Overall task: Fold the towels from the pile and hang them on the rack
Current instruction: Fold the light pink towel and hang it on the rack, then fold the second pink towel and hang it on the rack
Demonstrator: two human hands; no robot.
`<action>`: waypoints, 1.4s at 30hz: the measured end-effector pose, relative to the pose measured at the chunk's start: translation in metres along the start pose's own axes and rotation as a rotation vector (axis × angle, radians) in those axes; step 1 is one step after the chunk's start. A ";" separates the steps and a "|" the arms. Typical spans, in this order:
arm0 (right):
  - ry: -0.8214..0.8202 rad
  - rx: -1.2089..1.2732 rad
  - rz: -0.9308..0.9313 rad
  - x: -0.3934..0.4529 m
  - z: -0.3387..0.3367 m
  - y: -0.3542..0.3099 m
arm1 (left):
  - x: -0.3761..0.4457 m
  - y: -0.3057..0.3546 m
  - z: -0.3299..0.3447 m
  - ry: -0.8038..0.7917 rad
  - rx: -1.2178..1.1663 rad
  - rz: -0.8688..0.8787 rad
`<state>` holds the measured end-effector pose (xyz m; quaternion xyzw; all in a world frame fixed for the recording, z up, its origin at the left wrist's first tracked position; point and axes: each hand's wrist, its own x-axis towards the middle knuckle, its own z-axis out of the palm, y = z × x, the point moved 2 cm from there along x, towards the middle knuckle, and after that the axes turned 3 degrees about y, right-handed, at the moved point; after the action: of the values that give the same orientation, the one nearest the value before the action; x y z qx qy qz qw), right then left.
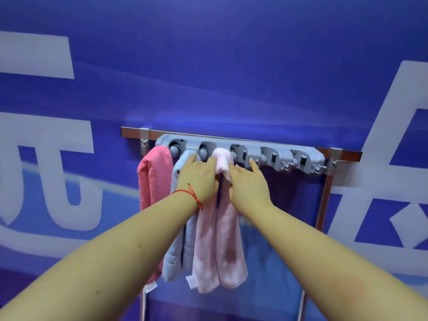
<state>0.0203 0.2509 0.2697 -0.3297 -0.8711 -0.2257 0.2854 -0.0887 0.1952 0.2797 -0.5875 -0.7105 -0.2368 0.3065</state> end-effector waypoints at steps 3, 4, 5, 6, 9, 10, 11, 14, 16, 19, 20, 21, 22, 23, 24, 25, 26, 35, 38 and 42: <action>-0.029 0.011 0.012 -0.005 0.000 -0.003 | -0.009 0.006 -0.005 -0.002 -0.101 -0.061; -0.039 0.018 0.022 -0.007 -0.001 -0.004 | -0.012 0.007 -0.006 -0.033 -0.141 -0.111; -0.047 0.023 0.029 -0.008 -0.002 -0.005 | -0.015 0.008 -0.006 -0.075 -0.193 -0.177; -0.050 0.025 0.037 -0.009 -0.002 -0.007 | -0.017 0.009 -0.005 -0.115 -0.266 -0.249; -0.039 0.026 0.103 -0.015 -0.007 -0.009 | -0.025 0.007 0.001 -0.164 -0.482 -0.433; -0.040 0.025 0.129 -0.019 -0.008 -0.010 | -0.030 0.007 0.003 -0.169 -0.532 -0.475; -0.047 0.027 0.149 -0.024 -0.008 -0.011 | -0.036 0.007 0.005 -0.171 -0.567 -0.509; -0.065 0.061 0.184 -0.048 -0.005 -0.017 | -0.061 0.009 0.015 -0.208 -0.635 -0.587; -0.102 0.116 0.210 -0.067 -0.001 -0.022 | -0.080 0.011 0.024 -0.264 -0.660 -0.633; -0.211 0.233 0.332 -0.095 0.014 -0.028 | -0.110 0.017 0.040 -0.343 -0.645 -0.675; -0.250 0.279 0.385 -0.104 0.020 -0.030 | -0.121 0.019 0.047 -0.367 -0.643 -0.692; -0.286 0.327 0.440 -0.114 0.026 -0.032 | -0.133 0.021 0.053 -0.391 -0.648 -0.714; -0.320 0.370 0.490 -0.125 0.033 -0.035 | -0.145 0.024 0.060 -0.416 -0.656 -0.736; -0.360 0.403 0.530 -0.137 0.042 -0.038 | -0.158 0.027 0.068 -0.447 -0.665 -0.758; -0.404 0.429 0.564 -0.151 0.052 -0.042 | -0.172 0.030 0.075 -0.481 -0.675 -0.778; -0.443 0.453 0.594 -0.166 0.063 -0.045 | -0.186 0.033 0.083 -0.510 -0.682 -0.791; -0.477 0.476 0.621 -0.182 0.074 -0.048 | -0.199 0.036 0.092 -0.541 -0.683 -0.797; -0.829 0.663 0.835 -0.336 0.184 -0.077 | -0.347 0.057 0.188 -0.852 -0.651 -0.937; -0.941 0.689 0.822 -0.385 0.214 -0.084 | -0.399 0.061 0.219 -0.984 -0.638 -0.967; -1.088 0.700 0.834 -0.441 0.250 -0.088 | -0.454 0.062 0.255 -1.115 -0.593 -0.973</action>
<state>0.1448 0.1400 -0.2167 -0.5857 -0.7133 0.3834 -0.0342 -0.0131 0.0721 -0.2241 -0.3006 -0.8432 -0.1946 -0.4009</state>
